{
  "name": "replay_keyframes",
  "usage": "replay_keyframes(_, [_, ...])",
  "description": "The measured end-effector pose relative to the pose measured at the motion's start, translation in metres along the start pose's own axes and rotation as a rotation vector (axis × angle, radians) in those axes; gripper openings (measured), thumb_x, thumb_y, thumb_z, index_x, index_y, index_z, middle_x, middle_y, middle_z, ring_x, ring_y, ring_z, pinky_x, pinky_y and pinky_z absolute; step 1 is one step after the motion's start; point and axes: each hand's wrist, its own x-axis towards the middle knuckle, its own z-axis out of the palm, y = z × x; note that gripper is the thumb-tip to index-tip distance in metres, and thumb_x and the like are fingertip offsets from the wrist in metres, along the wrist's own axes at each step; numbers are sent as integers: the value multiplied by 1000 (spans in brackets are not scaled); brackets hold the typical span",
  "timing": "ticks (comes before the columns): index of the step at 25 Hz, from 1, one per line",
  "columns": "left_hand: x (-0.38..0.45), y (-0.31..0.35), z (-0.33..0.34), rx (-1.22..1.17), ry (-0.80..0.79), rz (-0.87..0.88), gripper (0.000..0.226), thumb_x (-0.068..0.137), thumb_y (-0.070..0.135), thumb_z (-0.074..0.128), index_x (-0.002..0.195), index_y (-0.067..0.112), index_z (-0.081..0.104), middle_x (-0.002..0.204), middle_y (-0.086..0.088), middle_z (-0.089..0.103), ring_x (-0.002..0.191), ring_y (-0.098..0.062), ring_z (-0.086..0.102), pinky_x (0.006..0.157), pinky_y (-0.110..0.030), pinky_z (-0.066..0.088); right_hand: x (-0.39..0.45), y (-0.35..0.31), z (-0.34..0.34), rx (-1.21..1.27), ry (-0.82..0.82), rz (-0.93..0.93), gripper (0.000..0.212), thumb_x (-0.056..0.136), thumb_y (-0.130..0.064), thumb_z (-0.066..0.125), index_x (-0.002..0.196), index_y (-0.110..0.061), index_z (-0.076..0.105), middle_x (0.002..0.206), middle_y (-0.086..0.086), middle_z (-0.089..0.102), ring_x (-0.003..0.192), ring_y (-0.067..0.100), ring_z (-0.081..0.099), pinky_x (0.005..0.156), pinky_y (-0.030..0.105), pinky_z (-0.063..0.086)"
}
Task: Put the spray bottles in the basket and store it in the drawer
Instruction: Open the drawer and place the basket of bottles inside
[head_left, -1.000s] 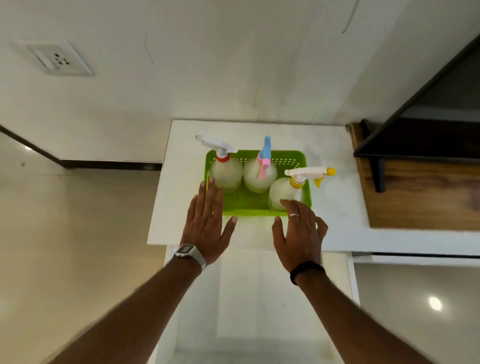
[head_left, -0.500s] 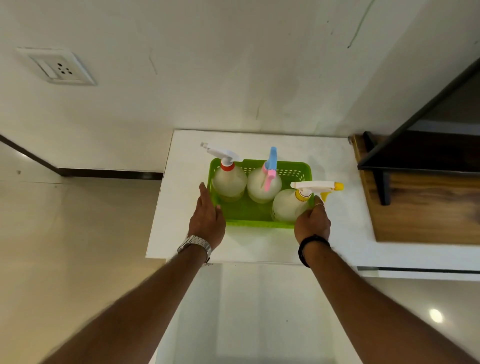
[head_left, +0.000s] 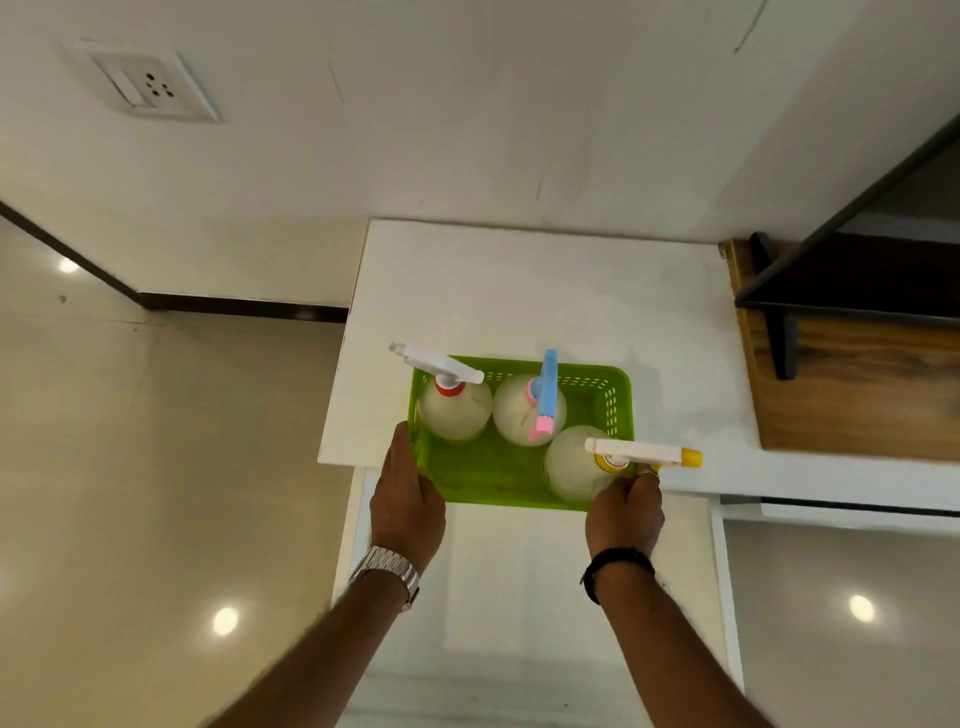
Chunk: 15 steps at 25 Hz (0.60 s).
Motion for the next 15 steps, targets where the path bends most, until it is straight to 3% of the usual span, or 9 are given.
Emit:
replay_keyframes(4, [-61,-29,-12,9,22,-32,67,93,-6,48,155,13,31,153,-10,49,131,-35,56,100,-38,46,-45,48,-19,81,0,-33,43,99,-7,38,136,-19,56,130,8,64,117,26,56,95,30,42])
replay_keyframes(7, [-104,-53,-22,35,25,-35,64,96,-2,50,155,12,30,157,-8,44,140,-30,48,108,-30,38,-75,84,-35,106,-19,-51,44,98,-7,42,136,-24,56,121,-6,62,99,-3,50,79,9,39])
replay_keyframes(10, [-128,-70,-28,60,-11,-25,63,97,1,51,155,12,30,158,-6,42,142,-26,46,108,-26,34,-91,117,-42,108,-22,-14,39,99,-11,45,135,-21,56,118,-8,60,98,-5,50,77,8,39])
replay_keyframes(13, [-141,-92,-27,94,-93,-71,65,95,2,52,155,11,28,159,-6,41,142,-27,45,106,-23,34,-101,152,-41,42,-67,35,35,98,-12,47,131,-18,57,116,-6,60,94,-8,49,71,-3,35])
replay_keyframes(15, [-141,-111,-24,136,-184,-117,67,95,2,54,155,9,26,159,-9,40,141,-31,46,108,-30,39,-103,172,-38,-4,-118,56,31,95,-14,54,125,-18,61,112,-5,63,92,-2,53,74,4,40])
